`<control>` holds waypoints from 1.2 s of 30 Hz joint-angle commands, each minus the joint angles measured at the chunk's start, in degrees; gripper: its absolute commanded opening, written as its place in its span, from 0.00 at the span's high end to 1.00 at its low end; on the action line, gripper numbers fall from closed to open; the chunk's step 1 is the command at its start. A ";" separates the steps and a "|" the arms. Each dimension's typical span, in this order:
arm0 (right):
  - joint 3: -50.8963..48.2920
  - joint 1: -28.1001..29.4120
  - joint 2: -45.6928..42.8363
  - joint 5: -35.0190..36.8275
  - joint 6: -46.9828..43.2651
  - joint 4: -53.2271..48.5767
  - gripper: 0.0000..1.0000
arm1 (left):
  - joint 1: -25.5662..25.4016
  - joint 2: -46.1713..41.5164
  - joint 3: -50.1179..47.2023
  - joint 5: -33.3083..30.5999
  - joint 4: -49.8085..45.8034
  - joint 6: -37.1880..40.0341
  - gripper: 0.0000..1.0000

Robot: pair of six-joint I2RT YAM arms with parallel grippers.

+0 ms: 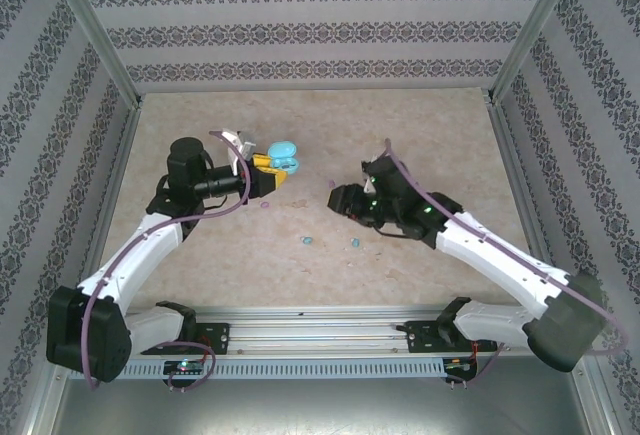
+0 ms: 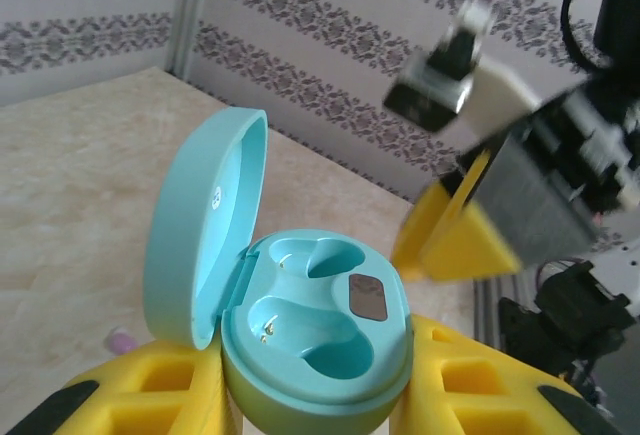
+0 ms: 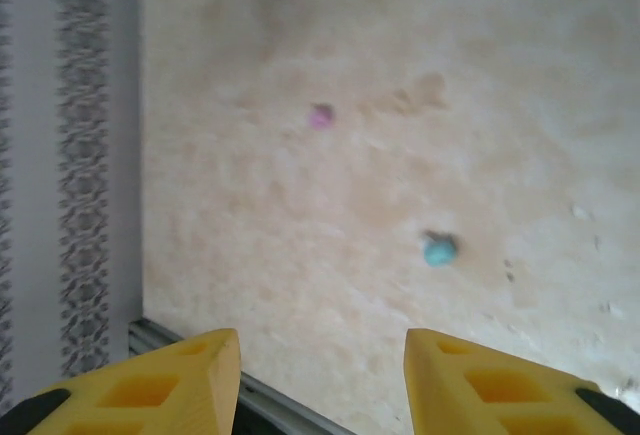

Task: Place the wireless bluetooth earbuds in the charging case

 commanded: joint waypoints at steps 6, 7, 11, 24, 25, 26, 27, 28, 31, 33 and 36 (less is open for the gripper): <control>-4.89 8.48 9.93 8.21 17.42 11.28 0.68 | 1.18 -4.99 -1.38 -3.64 -4.62 5.35 0.81; -5.28 8.91 11.36 8.33 18.75 12.48 0.71 | 1.13 -5.33 -1.50 -3.70 -4.75 5.50 0.81; -6.27 9.53 15.80 8.16 23.02 17.06 0.75 | 1.15 -6.44 -1.92 -3.87 -5.91 6.30 0.80; -4.79 11.39 26.49 5.78 29.98 19.61 0.62 | 1.20 -8.14 -2.98 -3.87 -7.64 8.15 0.81; -4.78 11.39 26.81 5.68 30.14 19.88 0.62 | 1.18 -8.18 -2.98 -3.84 -7.72 8.32 0.81; -4.78 11.39 27.20 5.82 30.33 19.93 0.62 | 1.26 -8.19 -2.97 -3.78 -7.74 8.42 0.81; -4.78 11.39 27.46 5.95 30.44 20.05 0.62 | 1.24 -8.18 -3.00 -3.75 -7.79 8.59 0.80; -4.70 11.39 27.80 6.08 30.45 20.23 0.63 | 1.28 -8.18 -2.92 -3.63 -7.86 8.69 0.80; -4.39 11.36 28.51 6.28 30.49 20.15 0.65 | 1.28 -8.13 -3.04 -3.32 -7.90 8.95 0.80; -4.26 11.35 28.91 6.47 30.45 20.13 0.65 | 1.28 -8.16 -3.00 -3.05 -7.92 9.09 0.80; -3.83 11.22 29.22 6.68 29.87 19.94 0.66 | 1.30 -8.19 -3.00 -2.63 -7.92 9.31 0.80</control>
